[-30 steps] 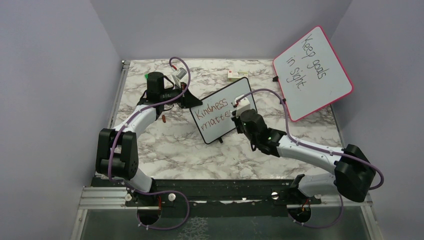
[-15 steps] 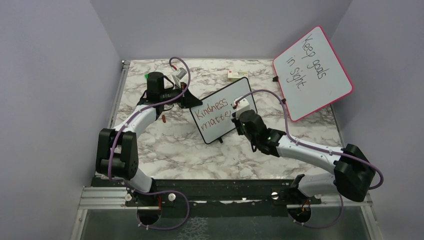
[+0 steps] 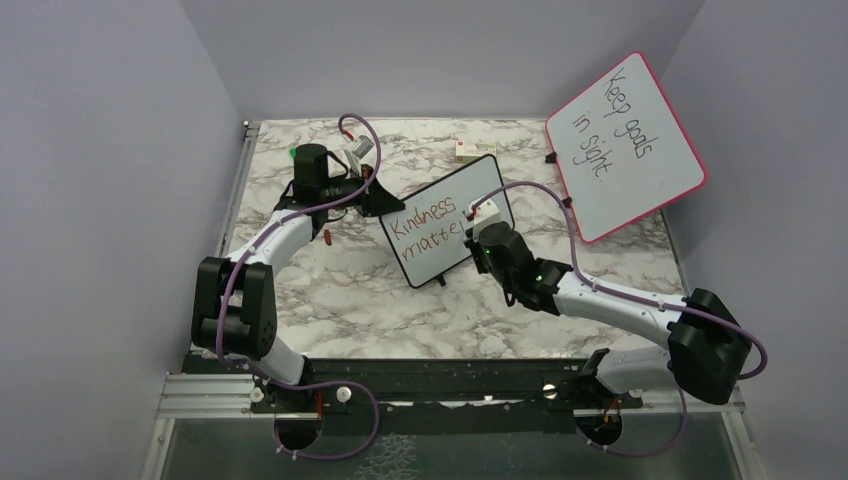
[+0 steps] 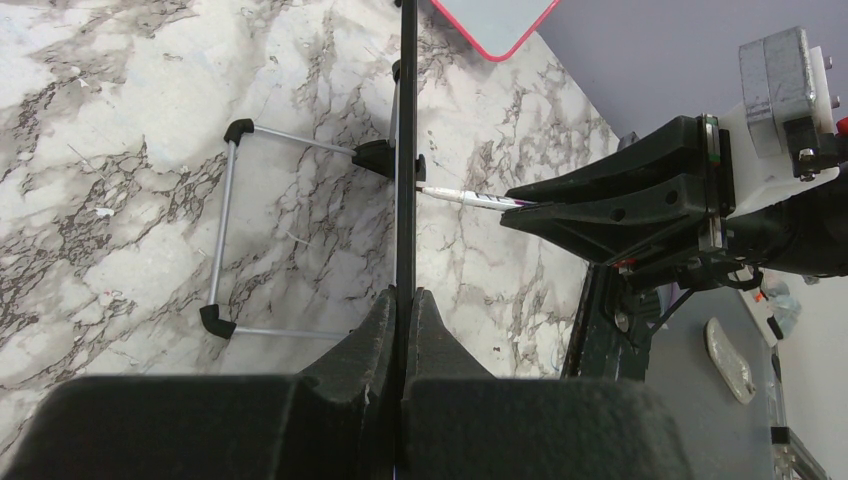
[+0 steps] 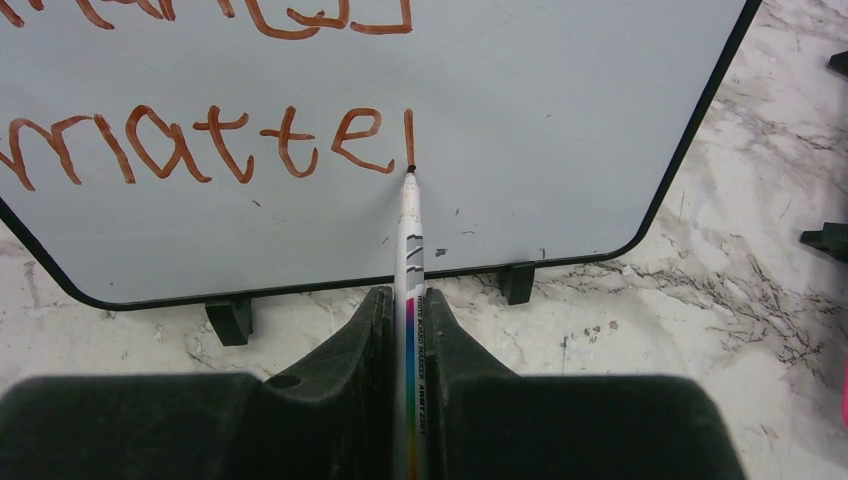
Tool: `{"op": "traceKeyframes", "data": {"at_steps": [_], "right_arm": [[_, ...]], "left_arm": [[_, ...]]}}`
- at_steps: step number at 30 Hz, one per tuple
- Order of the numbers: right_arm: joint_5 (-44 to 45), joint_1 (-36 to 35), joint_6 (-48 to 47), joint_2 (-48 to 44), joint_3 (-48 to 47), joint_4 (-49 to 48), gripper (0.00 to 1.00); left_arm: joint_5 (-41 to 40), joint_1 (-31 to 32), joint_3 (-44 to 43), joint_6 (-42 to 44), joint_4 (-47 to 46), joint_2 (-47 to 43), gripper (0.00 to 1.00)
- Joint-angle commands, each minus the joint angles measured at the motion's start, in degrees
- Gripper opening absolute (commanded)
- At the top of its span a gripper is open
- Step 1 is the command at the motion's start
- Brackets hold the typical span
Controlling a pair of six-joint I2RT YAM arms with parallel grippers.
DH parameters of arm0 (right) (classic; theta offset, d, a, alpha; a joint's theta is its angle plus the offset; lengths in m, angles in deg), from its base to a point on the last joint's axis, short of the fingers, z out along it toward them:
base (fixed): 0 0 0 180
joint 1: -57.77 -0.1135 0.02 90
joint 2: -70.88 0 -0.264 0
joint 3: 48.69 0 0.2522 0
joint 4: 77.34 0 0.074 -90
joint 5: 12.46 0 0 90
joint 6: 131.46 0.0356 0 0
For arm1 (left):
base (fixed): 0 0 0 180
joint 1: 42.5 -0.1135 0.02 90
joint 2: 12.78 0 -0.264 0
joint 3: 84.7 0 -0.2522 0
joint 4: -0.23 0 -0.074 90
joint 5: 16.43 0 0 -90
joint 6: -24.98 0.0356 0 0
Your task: Write a sentence on the whiteboard
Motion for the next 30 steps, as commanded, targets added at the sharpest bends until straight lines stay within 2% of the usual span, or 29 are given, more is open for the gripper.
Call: {"op": "traceKeyframes", "data": {"at_steps": [1, 30], "right_arm": [[-0.5, 0.39, -0.21, 0.06, -0.81, -1.04, 0.01], [-1.11, 2.77, -2.07, 0.32, -3.66, -3.18, 0.01]], "left_arm": [[-0.71, 0.08, 0.17, 0.99, 4.13, -0.11, 0.0], [-0.48, 0.06, 0.08, 1.01, 4.12, -0.02, 0.0]]}}
